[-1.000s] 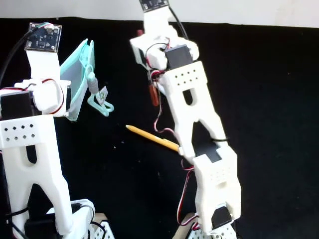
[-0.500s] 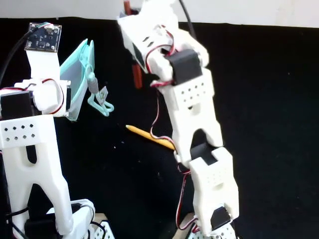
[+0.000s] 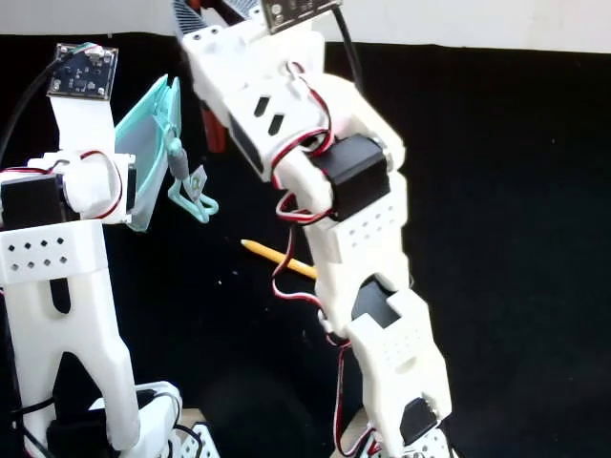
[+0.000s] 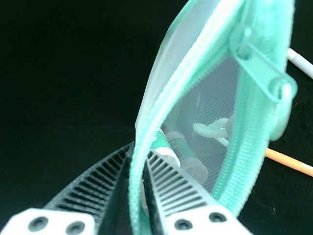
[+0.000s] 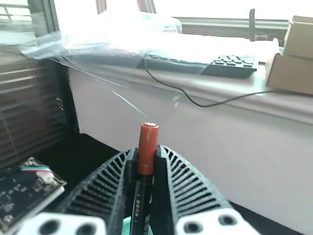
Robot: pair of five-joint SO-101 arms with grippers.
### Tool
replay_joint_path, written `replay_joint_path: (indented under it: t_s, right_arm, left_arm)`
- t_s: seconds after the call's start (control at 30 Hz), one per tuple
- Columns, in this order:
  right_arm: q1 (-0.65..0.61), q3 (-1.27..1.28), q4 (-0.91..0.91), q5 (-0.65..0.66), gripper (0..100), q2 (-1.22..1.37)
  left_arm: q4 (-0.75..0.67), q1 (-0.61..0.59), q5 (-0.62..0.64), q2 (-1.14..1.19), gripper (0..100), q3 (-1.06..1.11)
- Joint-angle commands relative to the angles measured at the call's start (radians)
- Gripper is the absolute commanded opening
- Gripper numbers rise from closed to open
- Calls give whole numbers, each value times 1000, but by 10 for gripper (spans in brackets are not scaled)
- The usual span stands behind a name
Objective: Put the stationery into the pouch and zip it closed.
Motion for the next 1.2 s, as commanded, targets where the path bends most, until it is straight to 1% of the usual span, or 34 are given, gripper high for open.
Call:
replay_joint_path:
  t_s: [0.0,0.07,0.33,0.6,0.77,0.9,1.03,1.17]
  right_arm:
    - [-44,-70,-56,-11,7,-5]
    - [-64,-70,-71,-18,7,-5]
    - [-67,-68,-168,-141,7,2]
    - [-67,-77,-252,-157,7,154]
    - [-41,-77,-306,-219,7,208]
    - [-38,-77,-306,-232,7,239]
    - [-38,-77,-302,-235,7,263]
    - [-41,-77,-245,-235,7,269]
  left_arm:
    - [-3,-13,5,1,7,8]
    - [-3,-13,5,1,7,8]
    - [-9,-13,6,1,7,8]
    - [-11,-13,18,1,7,7]
    - [-11,-13,38,1,7,5]
    - [-12,-15,43,1,7,-1]
    - [-46,-35,89,1,7,2]
    - [-55,-61,104,1,7,-1]
